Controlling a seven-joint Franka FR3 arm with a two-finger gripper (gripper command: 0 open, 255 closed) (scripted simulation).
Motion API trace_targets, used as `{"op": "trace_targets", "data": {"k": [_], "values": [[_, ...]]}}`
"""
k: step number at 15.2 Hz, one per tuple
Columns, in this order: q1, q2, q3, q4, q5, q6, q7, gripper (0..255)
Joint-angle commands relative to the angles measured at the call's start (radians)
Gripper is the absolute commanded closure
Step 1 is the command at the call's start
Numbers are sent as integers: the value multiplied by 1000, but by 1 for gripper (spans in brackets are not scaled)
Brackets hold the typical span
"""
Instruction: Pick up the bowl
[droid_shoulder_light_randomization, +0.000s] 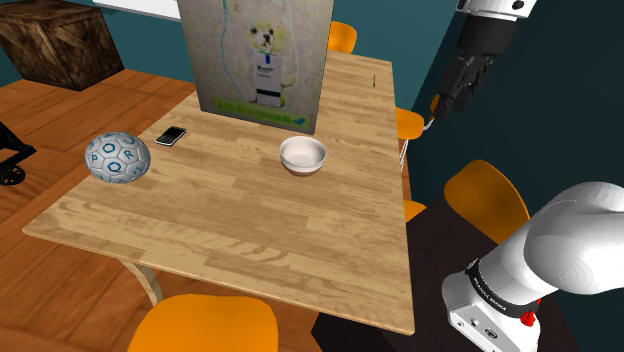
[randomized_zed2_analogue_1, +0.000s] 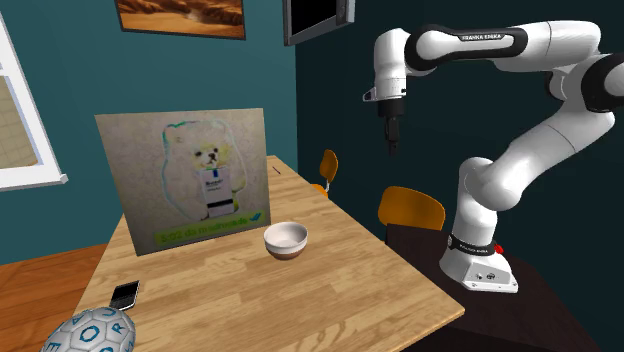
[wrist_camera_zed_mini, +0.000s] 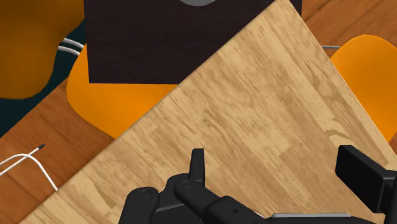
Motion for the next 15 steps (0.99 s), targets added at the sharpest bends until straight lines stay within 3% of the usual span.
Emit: {"op": "trace_targets", "data": {"k": [1, 8, 15], "values": [[0, 0, 0, 0, 0, 0, 0, 0], [5, 225, 1, 2, 10, 222, -29, 0], [12, 484, 0, 74, 25, 406, -58, 0]]}}
